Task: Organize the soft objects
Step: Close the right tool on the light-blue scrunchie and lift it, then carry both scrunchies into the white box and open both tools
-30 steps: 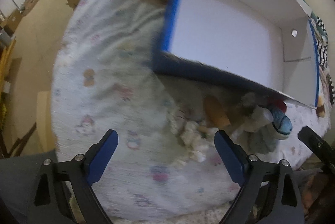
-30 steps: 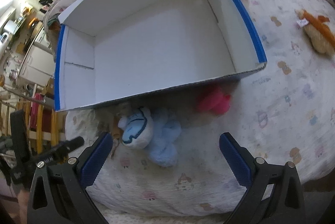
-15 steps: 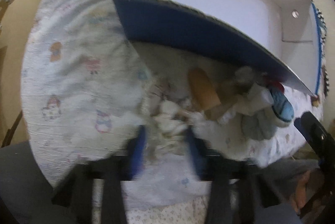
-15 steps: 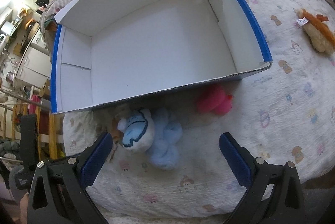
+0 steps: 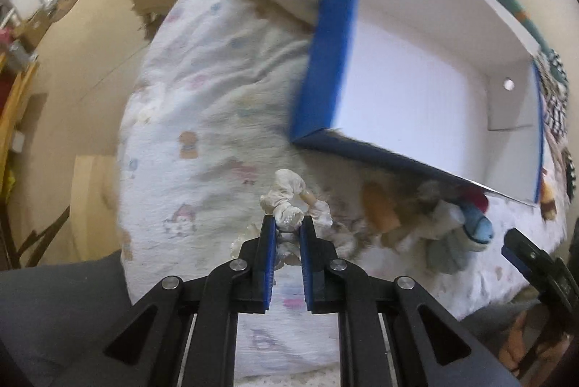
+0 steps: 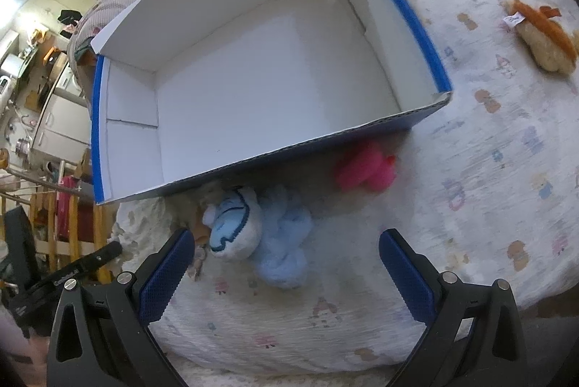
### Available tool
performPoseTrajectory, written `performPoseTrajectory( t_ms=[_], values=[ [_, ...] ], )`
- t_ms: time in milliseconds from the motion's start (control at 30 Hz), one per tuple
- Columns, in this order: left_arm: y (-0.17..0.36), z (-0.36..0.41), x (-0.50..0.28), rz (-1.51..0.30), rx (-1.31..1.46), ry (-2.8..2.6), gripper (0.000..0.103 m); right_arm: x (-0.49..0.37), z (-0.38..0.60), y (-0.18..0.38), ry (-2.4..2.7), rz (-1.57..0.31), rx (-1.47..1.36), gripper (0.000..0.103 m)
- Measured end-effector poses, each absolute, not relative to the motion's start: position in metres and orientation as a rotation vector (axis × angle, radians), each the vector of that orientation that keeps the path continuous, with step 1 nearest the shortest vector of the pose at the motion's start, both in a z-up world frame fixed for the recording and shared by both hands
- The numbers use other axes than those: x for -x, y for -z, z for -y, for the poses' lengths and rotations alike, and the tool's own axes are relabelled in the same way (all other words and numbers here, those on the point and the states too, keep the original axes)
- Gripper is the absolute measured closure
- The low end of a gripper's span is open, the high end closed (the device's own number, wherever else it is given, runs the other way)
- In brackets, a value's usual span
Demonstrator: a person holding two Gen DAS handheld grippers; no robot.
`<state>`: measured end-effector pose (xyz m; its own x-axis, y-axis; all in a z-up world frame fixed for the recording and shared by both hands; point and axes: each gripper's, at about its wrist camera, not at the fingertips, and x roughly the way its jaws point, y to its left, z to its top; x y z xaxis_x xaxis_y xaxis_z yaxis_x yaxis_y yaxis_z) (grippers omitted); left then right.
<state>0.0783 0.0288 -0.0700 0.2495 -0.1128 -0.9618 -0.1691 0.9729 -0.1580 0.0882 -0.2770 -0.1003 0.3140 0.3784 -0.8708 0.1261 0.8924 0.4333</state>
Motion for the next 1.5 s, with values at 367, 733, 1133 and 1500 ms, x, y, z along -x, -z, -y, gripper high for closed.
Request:
performPoseTrajectory(
  t_ms=[367,733,1133,1500],
  values=[
    [0.079,-0.033,-0.074,-1.321,0.234,-0.06,0.091,-0.102,0.24,0.111,-0.245,-1.291,-0.365,0.019],
    [0.075,-0.031,-0.075,-1.29,0.203,-0.087,0.091,-0.099,0.24,0.093,-0.273,-1.21,-0.302,0.078],
    [0.077,-0.046,-0.07,-1.264,0.153,-0.165,0.091,-0.073,0.249,0.072,-0.309,-1.127,-0.276,0.078],
    [0.019,-0.056,-0.049,-0.996,0.111,-0.238,0.091,-0.033,0.238,0.009,-0.384,-0.856,-0.209,0.078]
  ],
)
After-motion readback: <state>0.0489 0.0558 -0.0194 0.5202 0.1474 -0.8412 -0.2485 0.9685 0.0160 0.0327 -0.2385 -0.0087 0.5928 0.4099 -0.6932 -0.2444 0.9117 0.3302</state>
